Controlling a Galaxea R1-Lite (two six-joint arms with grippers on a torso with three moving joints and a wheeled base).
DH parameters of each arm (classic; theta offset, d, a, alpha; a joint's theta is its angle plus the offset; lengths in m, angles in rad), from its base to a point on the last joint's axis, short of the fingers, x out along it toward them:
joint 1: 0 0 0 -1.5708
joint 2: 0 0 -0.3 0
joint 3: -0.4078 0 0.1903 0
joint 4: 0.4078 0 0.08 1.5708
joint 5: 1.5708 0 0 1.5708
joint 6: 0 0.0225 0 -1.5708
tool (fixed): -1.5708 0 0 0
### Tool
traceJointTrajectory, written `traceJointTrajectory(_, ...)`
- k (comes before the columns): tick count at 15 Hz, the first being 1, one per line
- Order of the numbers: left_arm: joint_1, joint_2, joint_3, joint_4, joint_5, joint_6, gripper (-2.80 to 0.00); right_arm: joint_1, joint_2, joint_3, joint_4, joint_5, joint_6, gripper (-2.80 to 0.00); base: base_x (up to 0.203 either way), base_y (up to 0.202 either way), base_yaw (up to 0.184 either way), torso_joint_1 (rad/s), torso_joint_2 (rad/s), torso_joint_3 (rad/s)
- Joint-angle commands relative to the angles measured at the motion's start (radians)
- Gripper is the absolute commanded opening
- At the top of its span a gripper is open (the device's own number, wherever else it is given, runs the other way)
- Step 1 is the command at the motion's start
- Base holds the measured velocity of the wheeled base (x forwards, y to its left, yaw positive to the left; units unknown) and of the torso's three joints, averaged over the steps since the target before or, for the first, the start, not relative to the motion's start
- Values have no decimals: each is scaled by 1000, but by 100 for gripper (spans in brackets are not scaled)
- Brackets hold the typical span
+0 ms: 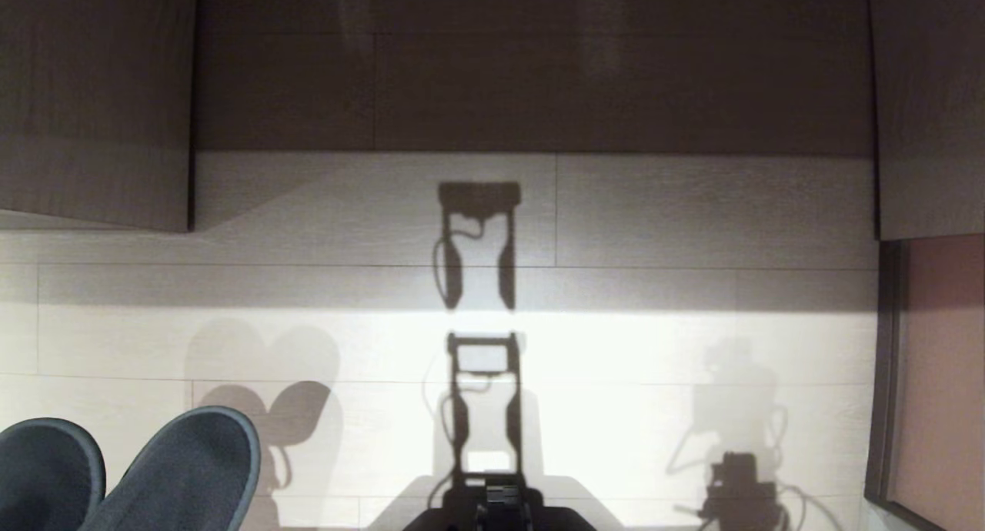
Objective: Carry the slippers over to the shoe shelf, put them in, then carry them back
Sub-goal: Place the slippers on the floor
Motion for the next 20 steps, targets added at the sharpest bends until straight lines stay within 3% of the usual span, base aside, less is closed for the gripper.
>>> traceJointTrajectory(1, 0, 0, 0, 0, 1, 0, -280, 0, -39, 40, 0, 0, 0, -280, 0, 0, 0, 0, 5, -203)
traceJointTrajectory(14, 0, 0, 0, 0, 1, 0, -280, 0, -39, 40, 0, 0, 0, -280, 0, 0, 0, 1, 1, -199)
traceJointTrajectory(20, 0, 0, 0, 0, 1, 0, -280, 0, -39, 40, 0, 0, 0, -280, 0, 0, 0, 1, 2, -36)
